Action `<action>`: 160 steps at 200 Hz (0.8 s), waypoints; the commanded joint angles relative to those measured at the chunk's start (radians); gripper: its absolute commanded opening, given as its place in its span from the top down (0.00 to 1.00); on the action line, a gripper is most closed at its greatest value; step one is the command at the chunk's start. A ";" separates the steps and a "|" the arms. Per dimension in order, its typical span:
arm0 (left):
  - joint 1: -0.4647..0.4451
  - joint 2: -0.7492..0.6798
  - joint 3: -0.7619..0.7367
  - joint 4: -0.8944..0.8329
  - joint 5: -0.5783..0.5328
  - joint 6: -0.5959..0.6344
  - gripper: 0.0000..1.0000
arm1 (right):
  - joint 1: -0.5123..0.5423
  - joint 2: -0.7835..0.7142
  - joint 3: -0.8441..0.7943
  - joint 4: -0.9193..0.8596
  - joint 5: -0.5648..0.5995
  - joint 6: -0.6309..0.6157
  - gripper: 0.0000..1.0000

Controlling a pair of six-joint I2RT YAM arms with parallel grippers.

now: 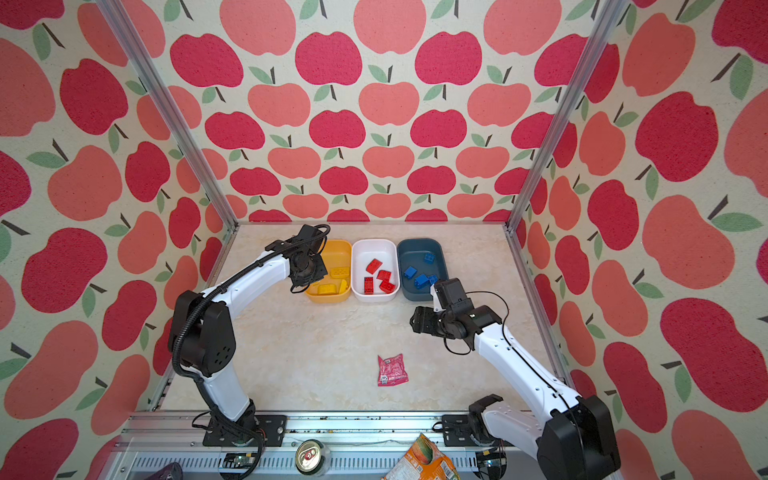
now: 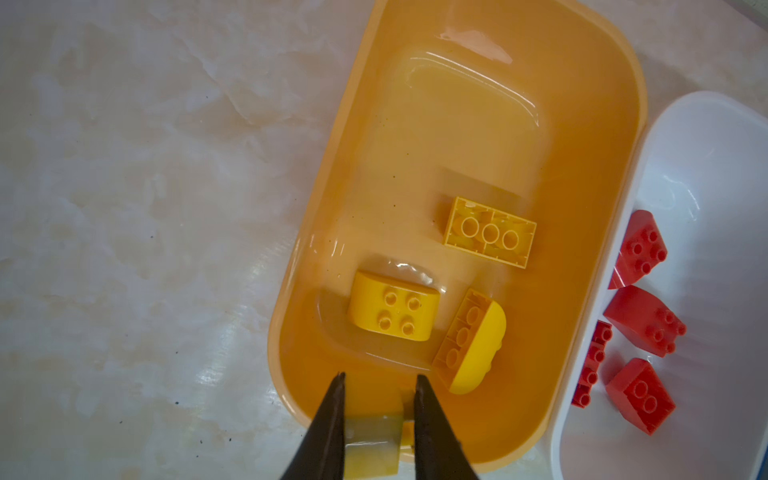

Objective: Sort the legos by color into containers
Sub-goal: 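Carry the small yellow brick with the left gripper into the yellow bin, then open the left gripper to release the yellow brick into the yellow bin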

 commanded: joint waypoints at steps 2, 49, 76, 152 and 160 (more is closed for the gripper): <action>0.015 0.037 0.044 0.014 0.011 0.067 0.87 | -0.004 -0.005 0.026 -0.021 0.012 -0.003 0.22; 0.028 0.060 0.052 0.038 0.012 0.091 0.76 | -0.006 -0.003 0.022 -0.019 0.011 -0.001 0.22; 0.029 0.055 0.048 0.046 0.015 0.095 0.63 | -0.005 -0.004 0.022 -0.019 0.010 -0.001 0.22; 0.028 -0.028 -0.032 0.109 0.038 0.109 0.45 | -0.005 -0.003 0.027 -0.022 0.014 -0.004 0.22; 0.028 -0.042 -0.044 0.113 0.034 0.109 0.43 | -0.006 -0.002 0.028 -0.021 0.015 -0.007 0.22</action>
